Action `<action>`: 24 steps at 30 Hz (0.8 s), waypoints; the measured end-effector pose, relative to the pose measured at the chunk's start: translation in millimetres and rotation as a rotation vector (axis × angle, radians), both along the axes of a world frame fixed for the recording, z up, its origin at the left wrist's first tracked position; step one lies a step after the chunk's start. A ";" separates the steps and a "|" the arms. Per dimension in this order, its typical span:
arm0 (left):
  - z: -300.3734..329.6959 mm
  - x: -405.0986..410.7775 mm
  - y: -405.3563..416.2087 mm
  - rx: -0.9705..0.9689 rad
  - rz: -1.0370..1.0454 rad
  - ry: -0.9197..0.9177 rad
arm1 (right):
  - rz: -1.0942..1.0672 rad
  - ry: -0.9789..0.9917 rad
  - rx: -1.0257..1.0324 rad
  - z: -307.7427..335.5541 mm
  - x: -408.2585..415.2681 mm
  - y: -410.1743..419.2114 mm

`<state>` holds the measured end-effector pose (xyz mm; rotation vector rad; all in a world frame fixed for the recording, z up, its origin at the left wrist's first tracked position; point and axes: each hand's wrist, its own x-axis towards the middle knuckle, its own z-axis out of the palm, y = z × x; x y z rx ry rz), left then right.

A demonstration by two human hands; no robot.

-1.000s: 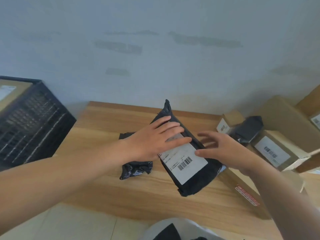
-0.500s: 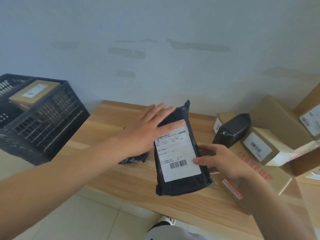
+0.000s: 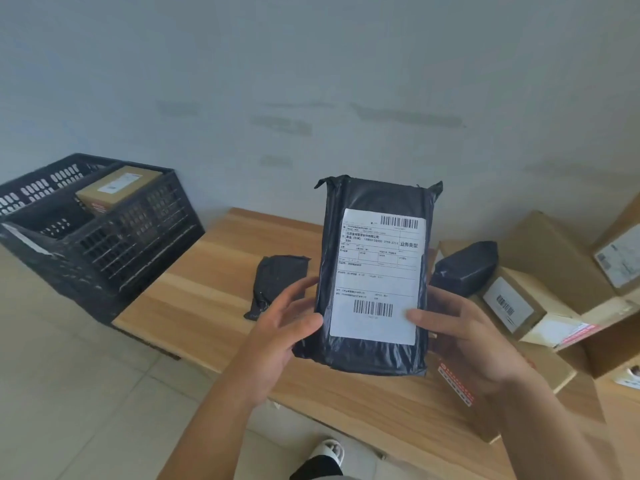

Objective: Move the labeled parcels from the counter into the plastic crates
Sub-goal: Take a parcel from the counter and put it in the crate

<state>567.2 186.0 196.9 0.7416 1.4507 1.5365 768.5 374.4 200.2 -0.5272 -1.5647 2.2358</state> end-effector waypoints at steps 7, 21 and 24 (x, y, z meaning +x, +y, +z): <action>1.9 12.5 -14.5 0.017 0.042 0.014 | 0.036 -0.003 0.024 3.0 7.0 -10.9; -0.7 27.9 -41.0 0.002 0.057 0.047 | 0.035 -0.027 0.002 -1.6 14.8 -36.6; -2.2 27.9 -52.8 -0.015 0.080 0.064 | 0.050 -0.034 0.022 -3.7 10.5 -46.7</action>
